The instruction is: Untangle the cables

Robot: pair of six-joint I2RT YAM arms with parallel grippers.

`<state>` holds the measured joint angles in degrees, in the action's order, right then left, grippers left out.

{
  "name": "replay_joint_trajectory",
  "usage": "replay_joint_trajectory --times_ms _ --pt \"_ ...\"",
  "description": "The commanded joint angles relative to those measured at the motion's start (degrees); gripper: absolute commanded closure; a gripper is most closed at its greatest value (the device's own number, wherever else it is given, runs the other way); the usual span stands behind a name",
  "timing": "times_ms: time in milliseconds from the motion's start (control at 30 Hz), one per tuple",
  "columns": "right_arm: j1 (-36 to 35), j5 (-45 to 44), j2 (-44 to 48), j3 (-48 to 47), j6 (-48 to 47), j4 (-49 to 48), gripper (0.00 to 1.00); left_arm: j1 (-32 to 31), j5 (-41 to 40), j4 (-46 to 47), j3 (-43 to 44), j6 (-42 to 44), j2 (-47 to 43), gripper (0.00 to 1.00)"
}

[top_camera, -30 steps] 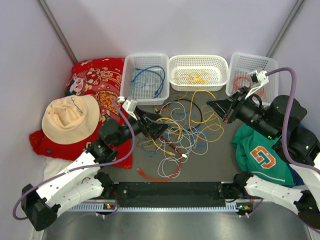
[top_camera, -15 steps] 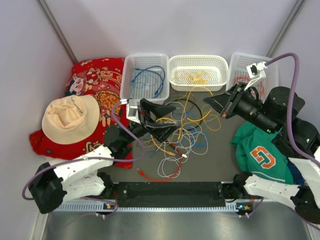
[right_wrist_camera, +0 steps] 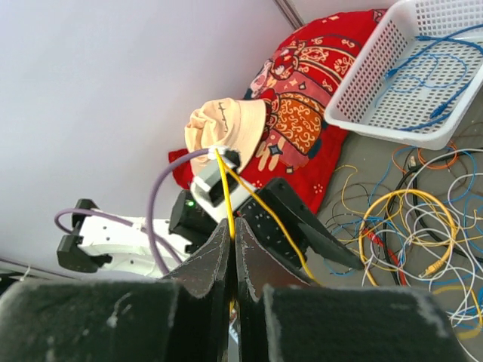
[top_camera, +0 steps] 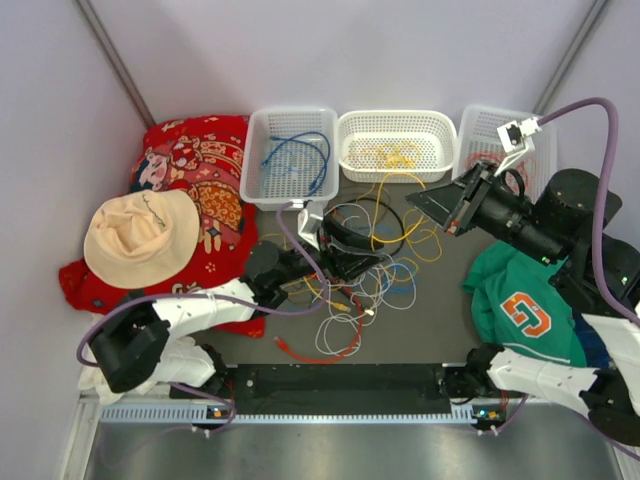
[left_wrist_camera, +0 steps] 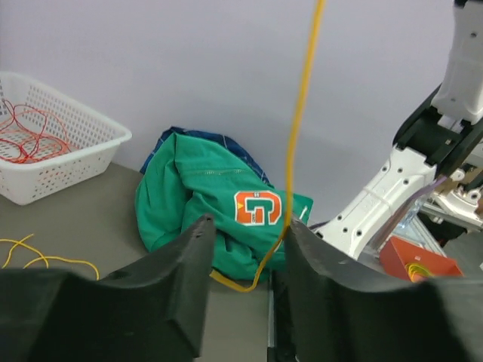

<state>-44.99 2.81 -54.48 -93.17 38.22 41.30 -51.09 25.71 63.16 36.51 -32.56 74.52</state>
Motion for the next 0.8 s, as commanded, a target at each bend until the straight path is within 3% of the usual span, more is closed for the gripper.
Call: replay_joint_trajectory --times_ms 0,67,167,267,300,333,367,400,433,567,633,667,700,767 --pt "-0.62 1.06 0.78 -2.46 -0.07 -1.13 1.00 -0.24 2.76 1.98 3.65 0.21 1.68 0.63" --pt "-0.54 0.97 1.13 -2.37 -0.42 -1.13 1.00 -0.24 2.50 1.62 4.27 0.39 2.20 0.72" --pt "-0.62 0.36 1.83 -1.93 -1.12 -0.70 1.00 -0.24 1.80 0.31 6.28 0.48 2.82 1.00" --pt "-0.62 -0.61 3.15 -1.06 -2.96 -0.43 1.00 -0.24 1.79 -3.90 9.36 0.56 2.82 1.00" --pt "-0.62 -0.96 3.67 -0.18 -3.58 -0.43 0.69 -0.24 1.71 -5.22 11.37 1.09 2.82 1.00" --pt "-0.62 -1.40 4.63 0.09 -4.11 -0.26 0.48 -0.24 1.62 -9.50 12.52 1.61 2.82 1.00" --pt "-0.62 -2.27 5.08 0.26 -5.25 0.27 0.33 -0.24 1.01 -12.67 13.92 2.31 2.47 1.00" --pt "-0.62 -5.33 5.61 0.53 -5.78 1.93 0.11 -0.24 -2.04 -15.84 16.98 3.02 2.47 1.00" --pt "-0.62 -7.10 6.22 0.70 -6.31 2.81 0.01 -0.15 -3.64 -19.35 18.75 3.46 2.47 1.00" --pt "-0.54 -15.27 10.43 3.07 -8.33 5.90 0.01 0.99 -10.06 -40.66 32.10 7.32 7.89 1.00" --pt "-0.62 -19.58 11.76 4.39 -8.60 6.16 0.01 2.91 -13.13 -48.26 43.60 6.81 12.03 1.00" --pt "-0.62 -21.07 12.55 5.53 -8.86 6.25 0.01 3.97 -13.32 -55.78 47.65 4.89 16.66 1.00" --pt "-0.62 -23.44 13.60 6.06 -8.95 6.25 0.01 5.11 -13.50 -58.73 55.69 3.30 19.15 1.00" --pt "-0.62 -25.56 14.75 7.11 -9.65 6.51 0.01 9.33 -12.27 -64.62 63.03 -3.52 26.42 1.00"
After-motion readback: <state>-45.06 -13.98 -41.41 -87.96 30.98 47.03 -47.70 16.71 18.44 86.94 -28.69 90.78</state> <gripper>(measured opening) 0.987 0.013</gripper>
